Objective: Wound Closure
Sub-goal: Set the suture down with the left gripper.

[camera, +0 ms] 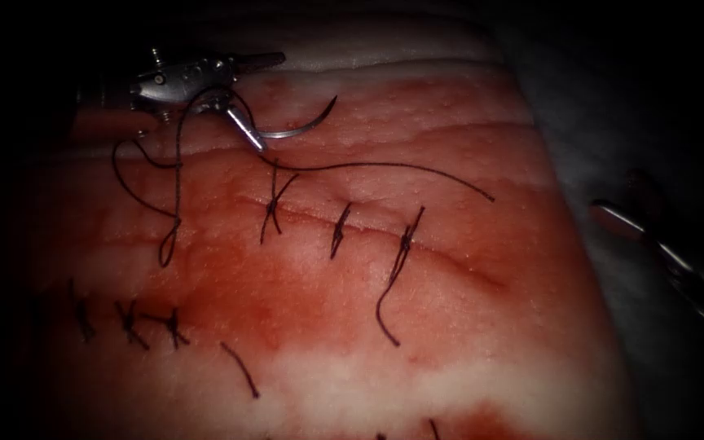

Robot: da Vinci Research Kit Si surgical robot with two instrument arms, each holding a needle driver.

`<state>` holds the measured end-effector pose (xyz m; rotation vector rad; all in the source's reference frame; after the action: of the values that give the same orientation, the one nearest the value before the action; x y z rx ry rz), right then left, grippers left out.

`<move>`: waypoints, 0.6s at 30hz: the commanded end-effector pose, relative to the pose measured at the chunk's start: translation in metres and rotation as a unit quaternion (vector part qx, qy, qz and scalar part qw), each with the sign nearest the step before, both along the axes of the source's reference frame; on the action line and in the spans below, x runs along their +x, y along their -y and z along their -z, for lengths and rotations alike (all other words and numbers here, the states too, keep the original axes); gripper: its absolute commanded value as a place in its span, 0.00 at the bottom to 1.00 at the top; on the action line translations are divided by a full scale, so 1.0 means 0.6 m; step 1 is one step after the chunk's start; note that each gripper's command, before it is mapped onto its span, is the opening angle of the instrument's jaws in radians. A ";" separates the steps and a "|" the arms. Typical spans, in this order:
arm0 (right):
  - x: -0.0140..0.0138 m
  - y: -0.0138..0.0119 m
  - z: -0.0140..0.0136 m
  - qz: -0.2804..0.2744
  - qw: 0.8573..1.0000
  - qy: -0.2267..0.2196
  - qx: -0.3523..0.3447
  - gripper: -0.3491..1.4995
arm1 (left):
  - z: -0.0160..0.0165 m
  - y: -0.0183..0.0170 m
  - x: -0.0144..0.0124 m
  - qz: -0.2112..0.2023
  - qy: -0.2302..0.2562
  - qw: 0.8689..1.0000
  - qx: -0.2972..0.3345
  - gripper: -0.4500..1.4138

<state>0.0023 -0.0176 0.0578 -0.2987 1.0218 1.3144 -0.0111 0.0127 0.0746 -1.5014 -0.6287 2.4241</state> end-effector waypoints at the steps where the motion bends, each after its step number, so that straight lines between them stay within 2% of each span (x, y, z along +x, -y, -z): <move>1: 0.0030 0.0001 -0.0007 0.012 1.000 -0.012 -0.001 0.89 | -0.0010 0.0001 -0.0010 -0.001 0.001 1.000 -0.002 0.75; 4: 0.0064 0.0004 -0.0003 0.037 0.999 -0.028 0.005 0.87 | -0.0014 0.0025 -0.0012 -0.006 -0.003 1.000 -0.010 0.75; 6: 0.0089 0.0005 -0.0001 0.054 0.998 -0.030 0.007 0.80 | -0.0017 0.0046 -0.0009 -0.010 -0.007 1.000 -0.014 0.75; 8: 0.0111 0.0004 -0.0001 0.074 0.996 -0.038 0.010 0.68 | -0.0022 0.0068 -0.0005 -0.017 -0.014 1.000 -0.019 0.75; 12: 0.0153 -0.0007 -0.0007 0.097 0.995 -0.034 0.013 0.62 | -0.0032 0.0111 0.0008 -0.026 -0.014 0.999 -0.026 0.73; 13: 0.0160 -0.0016 -0.0003 0.099 0.994 -0.038 0.017 0.63 | -0.0028 0.0113 0.0024 -0.031 -0.010 0.999 -0.025 0.63; 14: 0.0160 -0.0016 -0.0003 0.099 0.994 -0.038 0.017 0.63 | -0.0028 0.0113 0.0024 -0.031 -0.010 0.999 -0.025 0.63; 18: 0.0158 -0.0016 0.0003 0.100 0.994 -0.036 0.016 0.63 | -0.0019 0.0091 0.0052 -0.027 0.003 0.999 -0.020 0.50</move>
<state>0.0110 -0.0167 0.0571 -0.1222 1.0595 1.1661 -0.0070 0.0073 0.0751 -1.5223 -0.6184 2.4829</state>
